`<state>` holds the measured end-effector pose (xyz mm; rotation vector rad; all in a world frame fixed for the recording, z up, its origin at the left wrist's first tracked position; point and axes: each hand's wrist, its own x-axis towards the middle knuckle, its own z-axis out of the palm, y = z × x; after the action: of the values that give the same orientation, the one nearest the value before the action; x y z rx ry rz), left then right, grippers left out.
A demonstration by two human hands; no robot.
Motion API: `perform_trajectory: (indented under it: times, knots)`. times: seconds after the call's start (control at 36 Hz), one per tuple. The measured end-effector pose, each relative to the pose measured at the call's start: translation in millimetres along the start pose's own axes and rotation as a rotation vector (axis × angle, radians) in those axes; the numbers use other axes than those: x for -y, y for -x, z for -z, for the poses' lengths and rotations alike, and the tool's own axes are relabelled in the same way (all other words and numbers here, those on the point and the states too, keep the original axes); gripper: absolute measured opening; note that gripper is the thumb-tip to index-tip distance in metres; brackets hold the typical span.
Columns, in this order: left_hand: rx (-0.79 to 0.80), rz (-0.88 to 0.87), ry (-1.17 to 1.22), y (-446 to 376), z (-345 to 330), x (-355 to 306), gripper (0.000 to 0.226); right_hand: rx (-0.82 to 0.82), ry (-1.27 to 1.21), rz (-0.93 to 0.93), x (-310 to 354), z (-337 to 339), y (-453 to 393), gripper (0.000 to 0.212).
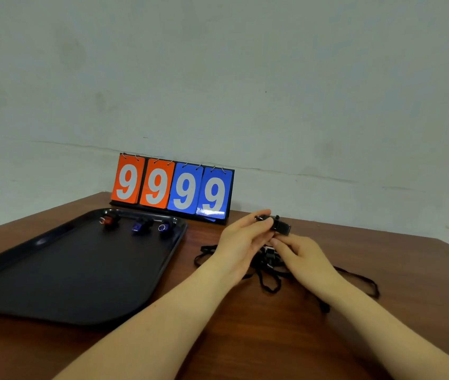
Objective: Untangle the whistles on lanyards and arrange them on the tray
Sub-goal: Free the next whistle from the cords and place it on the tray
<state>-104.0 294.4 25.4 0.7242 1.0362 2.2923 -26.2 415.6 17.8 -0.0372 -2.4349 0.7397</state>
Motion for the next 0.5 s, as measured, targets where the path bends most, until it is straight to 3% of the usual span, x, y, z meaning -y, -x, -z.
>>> perform_trajectory:
  times: [0.28, 0.5]
  knots:
    - [-0.064, -0.05, -0.216, -3, 9, -1, 0.025, 0.117, 0.144, 0.135, 6, 2, 3, 0.026]
    - [-0.06, -0.1, -0.458, -2, 10, -4, 0.029, -0.111, -0.379, -0.064, 11, 19, -1, 0.035]
